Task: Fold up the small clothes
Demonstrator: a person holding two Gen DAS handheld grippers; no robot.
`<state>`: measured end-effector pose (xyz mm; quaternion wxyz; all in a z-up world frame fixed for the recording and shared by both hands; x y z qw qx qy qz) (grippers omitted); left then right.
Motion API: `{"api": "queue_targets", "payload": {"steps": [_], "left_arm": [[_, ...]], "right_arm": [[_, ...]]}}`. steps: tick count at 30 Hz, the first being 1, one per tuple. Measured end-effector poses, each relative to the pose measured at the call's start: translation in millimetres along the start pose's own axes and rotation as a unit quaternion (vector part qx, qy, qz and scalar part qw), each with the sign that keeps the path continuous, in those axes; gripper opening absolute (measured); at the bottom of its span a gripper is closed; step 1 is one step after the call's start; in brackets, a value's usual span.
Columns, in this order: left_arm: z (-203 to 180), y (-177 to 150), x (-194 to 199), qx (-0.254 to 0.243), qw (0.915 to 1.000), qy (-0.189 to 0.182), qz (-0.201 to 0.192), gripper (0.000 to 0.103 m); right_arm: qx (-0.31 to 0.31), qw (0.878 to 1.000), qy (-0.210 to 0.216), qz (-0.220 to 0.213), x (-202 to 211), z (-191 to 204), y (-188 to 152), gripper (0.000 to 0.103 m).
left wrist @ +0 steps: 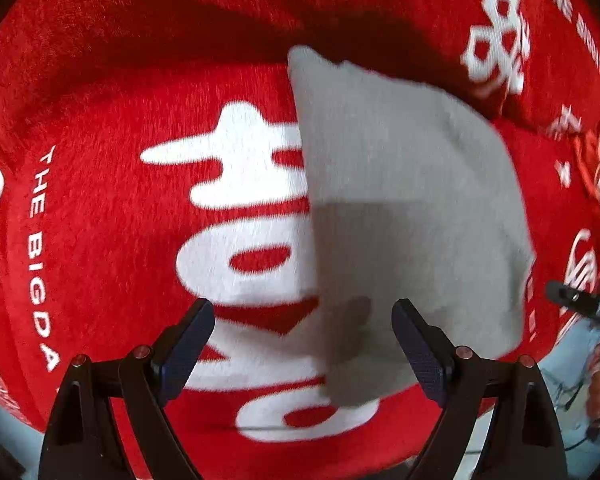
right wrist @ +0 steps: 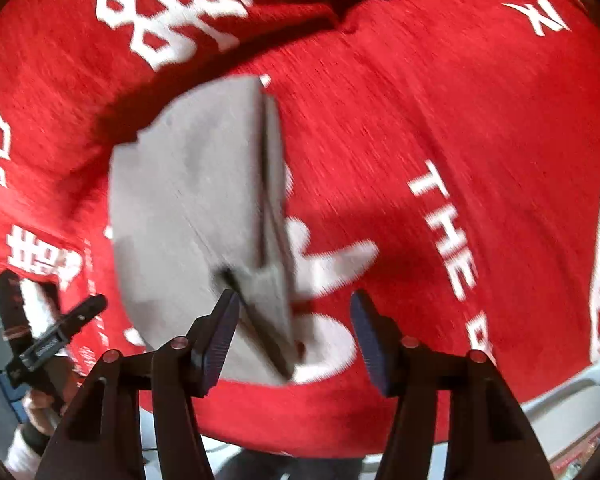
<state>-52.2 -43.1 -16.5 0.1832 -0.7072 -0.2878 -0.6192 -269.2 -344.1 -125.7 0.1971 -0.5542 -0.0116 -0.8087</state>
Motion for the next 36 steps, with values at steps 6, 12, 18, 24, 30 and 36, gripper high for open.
{"api": "queue_targets", "payload": {"steps": [6, 12, 18, 24, 30, 36], "left_arm": [[6.9, 35.3, -17.9, 0.027, 0.9986, -0.044, -0.007, 0.091], [8.9, 56.3, -52.6, 0.039, 0.9952, -0.089, 0.001, 0.091], [5.2, 65.1, -75.1, 0.064, 0.9846, -0.162, 0.003, 0.091], [-15.2, 80.9, -77.2, 0.033, 0.9867, -0.159, 0.001, 0.096], [-23.1, 84.6, -85.5, 0.013, 0.9902, -0.139, -0.004, 0.101], [-28.2, 87.4, -75.5, -0.009, 0.9939, -0.108, -0.018, 0.069]], "right_arm": [[-0.016, 0.997, 0.069, 0.021, -20.8, 15.8, 29.9, 0.062], [-0.026, 0.991, 0.116, 0.068, -49.5, 15.4, 48.3, 0.062], [-0.028, 0.976, 0.184, 0.115, -58.6, 14.3, 53.4, 0.062], [0.008, 0.961, 0.228, 0.157, -76.4, 48.6, 52.9, 0.063], [0.0, 0.956, 0.243, 0.164, -92.8, 67.0, 49.5, 0.063], [-0.01, 0.966, 0.203, 0.159, -89.3, 75.0, 41.5, 0.03]]}}
Point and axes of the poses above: each gripper's, at about its wrist camera, not at the fingertips, and x roughly against the way its jaws point, z to its left, y to its top, the point moved 7 cm from there along -x, roughly the way its jaws point, and after that the axes turned 15 degrees about -x, right-handed, at the moved point
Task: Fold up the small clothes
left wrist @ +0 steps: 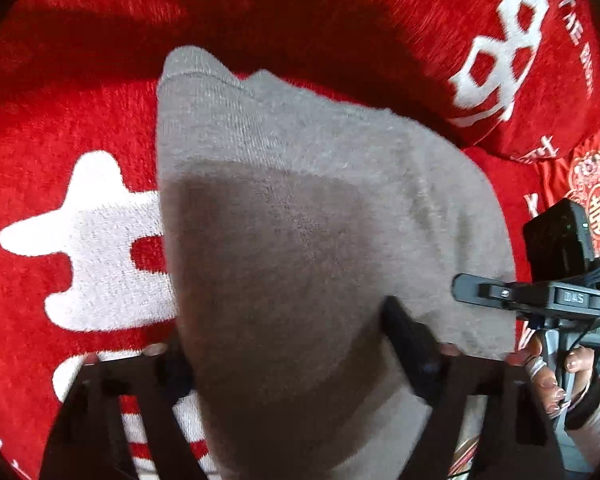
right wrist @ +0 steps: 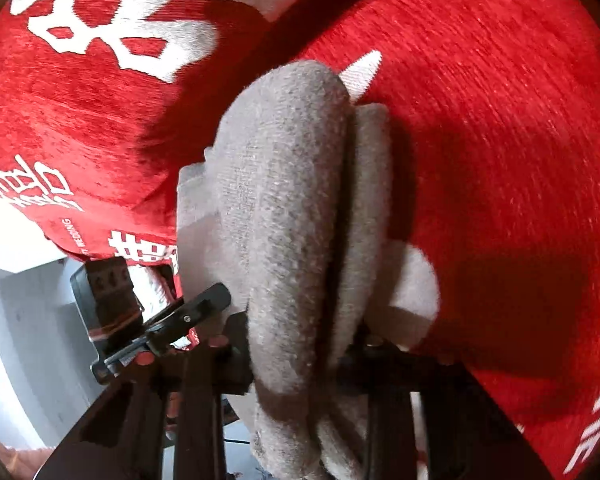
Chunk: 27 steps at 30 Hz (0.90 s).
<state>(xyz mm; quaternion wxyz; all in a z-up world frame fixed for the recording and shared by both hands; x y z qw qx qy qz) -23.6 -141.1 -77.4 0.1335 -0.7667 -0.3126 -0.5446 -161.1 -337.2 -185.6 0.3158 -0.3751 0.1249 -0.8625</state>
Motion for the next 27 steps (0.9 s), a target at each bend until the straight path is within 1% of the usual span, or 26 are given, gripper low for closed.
{"api": "queue_targets", "payload": {"steps": [2, 4, 5, 8, 12, 16, 20, 21, 24, 27], "left_arm": [[-1.5, -0.1, 9.8, -0.007, 0.9999, 0.004, -0.007, 0.051], [-3.7, -0.8, 23.4, -0.014, 0.9998, 0.004, -0.016, 0.045], [-4.6, -1.0, 27.2, -0.013, 0.9997, 0.001, -0.018, 0.043], [-8.4, -6.4, 48.6, -0.006, 0.9993, -0.02, -0.032, 0.043], [-10.0, -16.1, 80.6, -0.013, 0.9985, -0.026, -0.047, 0.043], [-4.4, -31.5, 108.0, -0.014, 0.9979, -0.033, -0.054, 0.043], [5.9, -55.3, 131.7, -0.01, 0.9982, -0.034, -0.048, 0.043], [14.5, -64.6, 141.1, -0.011, 0.9985, -0.029, -0.044, 0.043], [33.0, -86.3, 152.1, -0.01, 0.9992, -0.018, -0.034, 0.043], [58.7, -115.4, 156.5, 0.0, 0.9997, 0.001, -0.023, 0.043]], "right_arm": [[-0.009, 1.0, 0.013, 0.002, 4.0, 6.5, -5.2, 0.029], [-0.015, 0.999, 0.031, 0.007, 5.6, 18.1, -13.9, 0.029], [-0.015, 0.999, 0.036, 0.009, 6.8, 22.1, -17.6, 0.029], [-0.023, 0.998, 0.053, 0.011, 6.1, 39.1, -30.6, 0.029], [-0.035, 0.996, 0.081, 0.015, 8.6, 56.7, -50.2, 0.029], [-0.037, 0.995, 0.085, 0.026, 1.8, 73.8, -74.1, 0.029], [-0.043, 0.993, 0.096, 0.045, -24.8, 90.0, -102.3, 0.029], [-0.044, 0.993, 0.097, 0.051, -34.2, 91.2, -109.9, 0.029], [-0.055, 0.992, 0.097, 0.064, -65.7, 90.9, -127.6, 0.029], [-0.064, 0.991, 0.087, 0.077, -98.0, 86.2, -136.1, 0.029]]}}
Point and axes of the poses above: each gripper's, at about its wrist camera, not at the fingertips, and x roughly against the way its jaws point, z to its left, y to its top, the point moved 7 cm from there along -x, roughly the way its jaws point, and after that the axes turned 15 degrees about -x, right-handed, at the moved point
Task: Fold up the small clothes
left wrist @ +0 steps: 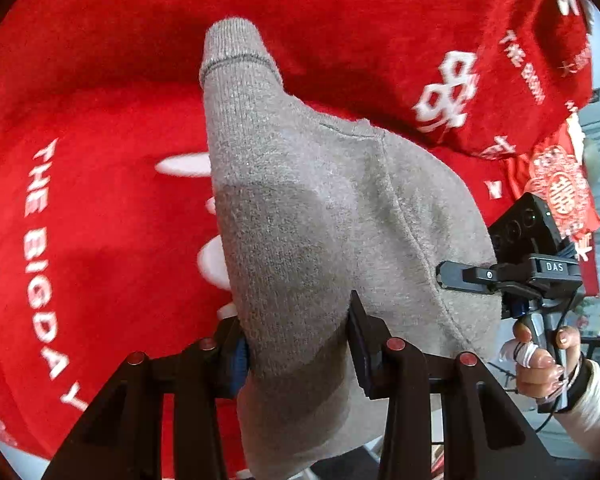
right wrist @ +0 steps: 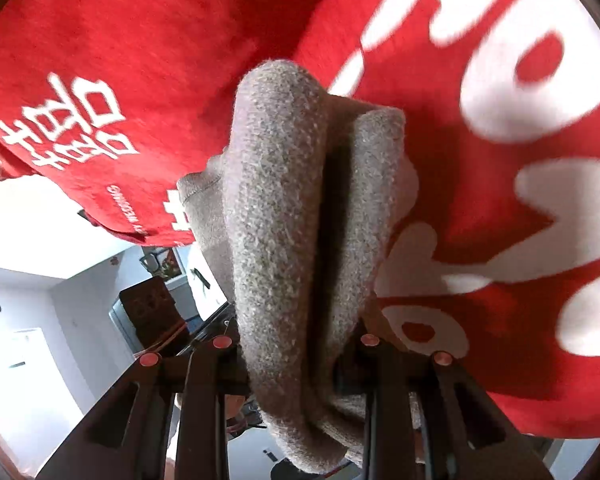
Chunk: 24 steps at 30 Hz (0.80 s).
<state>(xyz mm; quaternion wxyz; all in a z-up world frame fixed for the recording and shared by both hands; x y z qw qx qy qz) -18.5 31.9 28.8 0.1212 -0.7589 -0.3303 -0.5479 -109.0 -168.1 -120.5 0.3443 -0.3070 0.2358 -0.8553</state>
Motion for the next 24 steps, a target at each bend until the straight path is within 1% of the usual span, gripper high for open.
{"api": "queue_targets", "payload": {"steps": [2, 4, 6, 7, 8, 9, 10, 11, 12, 14, 15, 16, 17, 18, 19, 20, 21, 22, 23, 24], "left_arm": [[16.1, -13.4, -7.5, 0.006, 0.9998, 0.016, 0.007, 0.043], [36.4, -26.3, -18.4, 0.02, 0.999, 0.036, 0.016, 0.043], [53.5, -34.8, -26.8, 0.035, 0.9973, 0.059, 0.028, 0.043], [61.2, -37.6, -25.9, 0.041, 0.9966, 0.067, 0.025, 0.043], [63.4, -37.7, -23.0, 0.047, 0.9967, 0.064, 0.018, 0.043], [65.5, -38.0, -16.9, 0.054, 0.997, 0.056, 0.005, 0.043], [67.2, -38.2, -9.2, 0.056, 0.9971, 0.05, -0.008, 0.043], [69.0, -38.1, -3.5, 0.057, 0.9968, 0.054, -0.015, 0.043], [72.0, -38.5, 2.1, 0.057, 0.996, 0.067, -0.018, 0.043], [80.4, -40.1, 12.2, 0.059, 0.9937, 0.093, -0.022, 0.043], [84.9, -41.1, 15.2, 0.063, 0.9929, 0.098, -0.025, 0.043], [86.8, -40.8, 17.0, 0.066, 0.9924, 0.1, -0.027, 0.043], [87.2, -39.3, 16.2, 0.069, 0.9919, 0.103, -0.028, 0.043], [90.1, -40.4, 15.4, 0.073, 0.9911, 0.108, -0.026, 0.043], [91.5, -42.6, 13.5, 0.073, 0.9907, 0.113, -0.022, 0.043], [92.3, -44.0, 11.6, 0.073, 0.9904, 0.116, -0.017, 0.043], [92.8, -46.1, 6.7, 0.071, 0.9895, 0.126, -0.007, 0.043], [91.9, -47.2, 3.5, 0.069, 0.9891, 0.13, -0.003, 0.043], [91.0, -48.4, 1.4, 0.066, 0.989, 0.132, 0.0, 0.043], [89.2, -49.7, -0.4, 0.063, 0.9887, 0.136, 0.003, 0.044]], "right_arm": [[-0.01, 1.0, -0.016, 0.003, -22.0, -8.1, 2.2, 0.03], [-0.006, 0.998, -0.054, -0.007, -38.6, -16.0, 8.4, 0.032], [0.011, 0.995, -0.093, -0.04, -40.7, -14.3, 16.2, 0.034], [0.013, 0.994, -0.102, -0.047, -40.7, -12.5, 15.0, 0.042], [0.015, 0.992, -0.115, -0.055, -37.5, -9.8, 16.2, 0.054], [0.02, 0.99, -0.128, -0.064, -34.8, -6.3, 16.9, 0.06], [0.035, 0.983, -0.162, -0.082, -29.1, -2.7, 17.7, 0.062], [0.046, 0.977, -0.186, -0.092, -28.0, 0.2, 17.2, 0.062], [0.068, 0.965, -0.228, -0.112, -21.5, 3.8, 16.2, 0.062], [0.093, 0.952, -0.256, -0.139, -12.2, 9.5, 13.6, 0.062], [0.103, 0.949, -0.257, -0.15, -9.2, 15.4, 9.7, 0.06], [0.106, 0.95, -0.251, -0.153, -12.2, 23.2, 6.6, 0.055], [0.108, 0.952, -0.241, -0.152, -12.5, 24.5, 3.2, 0.05], [0.103, 0.959, -0.226, -0.139, -19.8, 25.3, 1.4, 0.049], [0.095, 0.961, -0.227, -0.129, -17.6, 14.9, 3.8, 0.048], [0.083, 0.96, -0.241, -0.118, -22.9, 3.7, 5.0, 0.046], [0.075, 0.96, -0.249, -0.11, -26.8, -5.9, 6.3, 0.041], [0.066, 0.959, -0.252, -0.108, -31.7, -12.9, 7.2, 0.019], [0.065, 0.959, -0.253, -0.109, -32.6, -16.0, 5.1, 0.011], [0.079, 0.956, -0.256, -0.12, -31.2, -11.8, 3.6, 0.009]]}}
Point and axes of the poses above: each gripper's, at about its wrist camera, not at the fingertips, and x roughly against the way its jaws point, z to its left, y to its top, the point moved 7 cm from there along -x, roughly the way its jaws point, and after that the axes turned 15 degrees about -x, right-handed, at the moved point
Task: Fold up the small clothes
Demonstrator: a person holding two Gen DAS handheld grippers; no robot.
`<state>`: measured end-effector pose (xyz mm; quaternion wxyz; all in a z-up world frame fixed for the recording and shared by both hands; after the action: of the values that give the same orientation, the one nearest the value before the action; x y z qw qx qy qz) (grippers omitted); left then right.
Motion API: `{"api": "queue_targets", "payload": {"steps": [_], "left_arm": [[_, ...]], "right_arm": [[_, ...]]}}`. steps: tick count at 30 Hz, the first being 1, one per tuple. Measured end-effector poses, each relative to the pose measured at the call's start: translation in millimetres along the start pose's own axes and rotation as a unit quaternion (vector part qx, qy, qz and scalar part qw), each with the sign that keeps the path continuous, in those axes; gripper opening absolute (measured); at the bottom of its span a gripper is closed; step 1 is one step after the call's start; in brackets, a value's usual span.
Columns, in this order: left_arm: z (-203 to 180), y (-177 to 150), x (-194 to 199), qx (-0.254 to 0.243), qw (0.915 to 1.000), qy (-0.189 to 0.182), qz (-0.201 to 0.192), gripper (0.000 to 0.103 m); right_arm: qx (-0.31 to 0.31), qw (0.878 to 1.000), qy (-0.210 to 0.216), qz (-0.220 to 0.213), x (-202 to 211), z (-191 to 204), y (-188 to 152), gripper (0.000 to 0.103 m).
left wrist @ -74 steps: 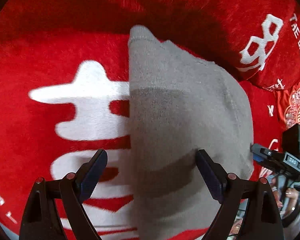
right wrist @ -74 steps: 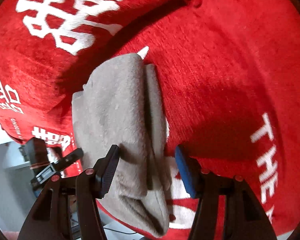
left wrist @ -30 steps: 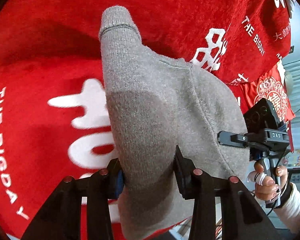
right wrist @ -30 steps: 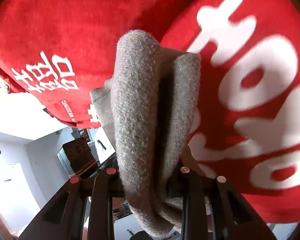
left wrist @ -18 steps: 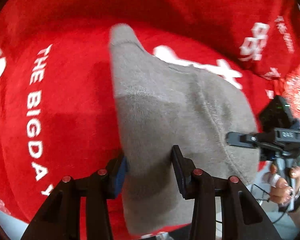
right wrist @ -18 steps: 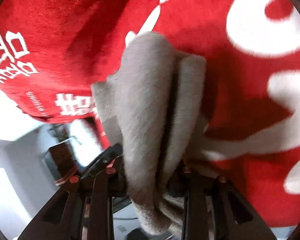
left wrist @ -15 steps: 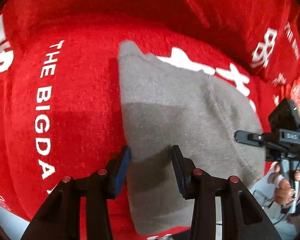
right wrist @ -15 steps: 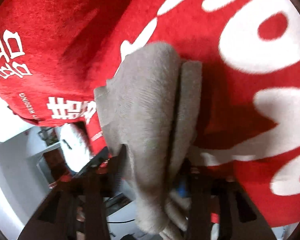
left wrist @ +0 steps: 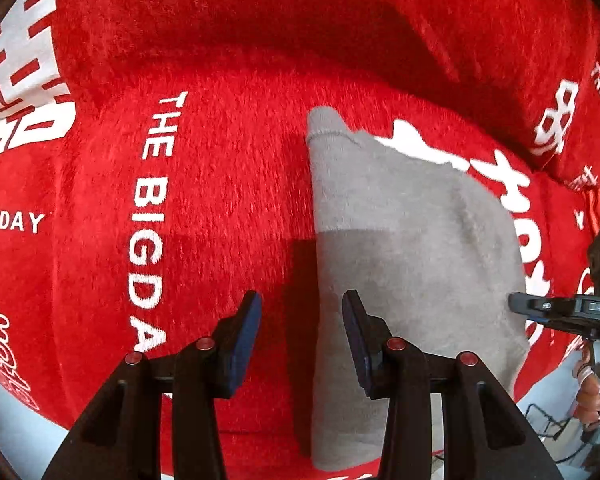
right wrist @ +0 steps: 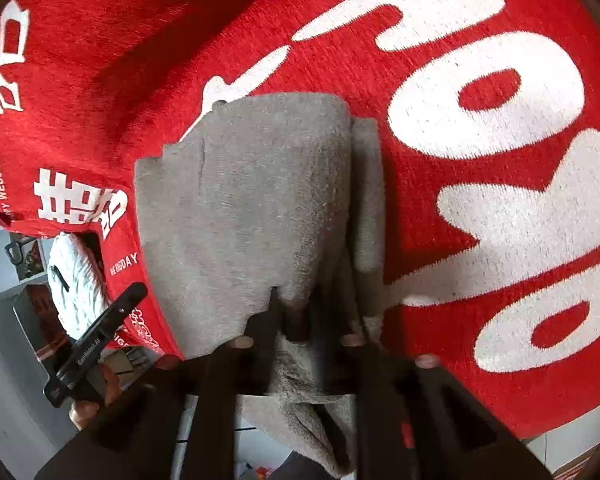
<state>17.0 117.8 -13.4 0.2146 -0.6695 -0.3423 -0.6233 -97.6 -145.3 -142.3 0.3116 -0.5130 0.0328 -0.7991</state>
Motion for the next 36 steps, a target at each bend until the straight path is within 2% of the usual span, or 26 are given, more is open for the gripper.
{"api": "queue_targets", "payload": {"steps": [3, 5, 9, 13, 14, 16, 23, 24, 25, 26, 31, 35, 36], "left_arm": [[-6.7, -5.2, 0.8, -0.016, 0.9998, 0.011, -0.001, 0.045], [-10.3, -9.1, -1.2, -0.028, 0.9993, 0.023, 0.001, 0.045], [-19.5, -16.1, -15.3, -0.026, 0.9992, 0.026, 0.017, 0.045], [-22.6, -19.2, -14.8, -0.025, 0.9989, 0.035, 0.019, 0.045], [-22.5, -19.4, -14.5, -0.026, 0.9988, 0.037, 0.02, 0.052], [-18.2, -21.1, -13.4, -0.027, 0.9973, 0.063, 0.025, 0.067], [-16.2, -32.2, -10.5, -0.014, 0.9973, 0.06, 0.039, 0.068], [-16.4, -34.1, -10.4, -0.013, 0.9971, 0.062, 0.043, 0.072], [-16.2, -35.7, -9.7, -0.012, 0.9966, 0.067, 0.047, 0.086], [-16.0, -36.8, -8.4, -0.012, 0.9962, 0.072, 0.047, 0.09], [-20.7, -39.8, -2.4, -0.016, 0.9966, 0.067, 0.045, 0.09], [-21.7, -41.9, -2.9, -0.021, 0.9957, 0.072, 0.053, 0.092], [-22.0, -43.0, -3.3, -0.023, 0.9953, 0.075, 0.056, 0.098]], "right_arm": [[0.092, 0.992, -0.058, -0.057, 21.5, 17.3, -7.9, 0.008], [0.119, 0.986, -0.099, -0.056, 13.8, 17.4, -8.7, 0.008], [0.14, 0.973, -0.174, -0.063, 5.0, -21.1, 4.0, 0.01], [0.111, 0.978, -0.159, -0.074, 12.1, -28.0, 2.7, 0.01], [0.106, 0.979, -0.159, -0.074, 13.7, -30.7, 1.5, 0.011], [0.094, 0.981, -0.155, -0.072, 18.5, -36.2, -0.7, 0.012], [0.074, 0.981, -0.16, -0.078, 22.2, -39.1, -9.3, 0.012], [0.072, 0.981, -0.163, -0.081, 22.9, -38.8, -9.3, 0.012], [0.07, 0.98, -0.165, -0.082, 22.4, -37.2, -9.7, 0.012], [0.069, 0.98, -0.168, -0.084, 21.8, -36.7, -9.8, 0.012], [0.074, 0.974, -0.186, -0.107, 14.8, -16.8, -23.3, 0.012], [0.092, 0.976, -0.147, -0.132, 26.1, 3.1, -45.8, 0.012], [0.103, 0.976, -0.14, -0.131, 24.8, 8.2, -54.6, 0.012]]}}
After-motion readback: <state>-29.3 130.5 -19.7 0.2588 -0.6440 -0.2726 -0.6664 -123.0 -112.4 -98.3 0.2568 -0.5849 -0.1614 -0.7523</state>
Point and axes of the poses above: each gripper's, at about its wrist camera, not at the fingertips, and x roughly against the way its jaws point, z to its left, y to its top, the point moved 7 cm from there along -x, roughly the way its jaws point, and after that the axes turned 15 degrees about -x, right-handed, at the moved point
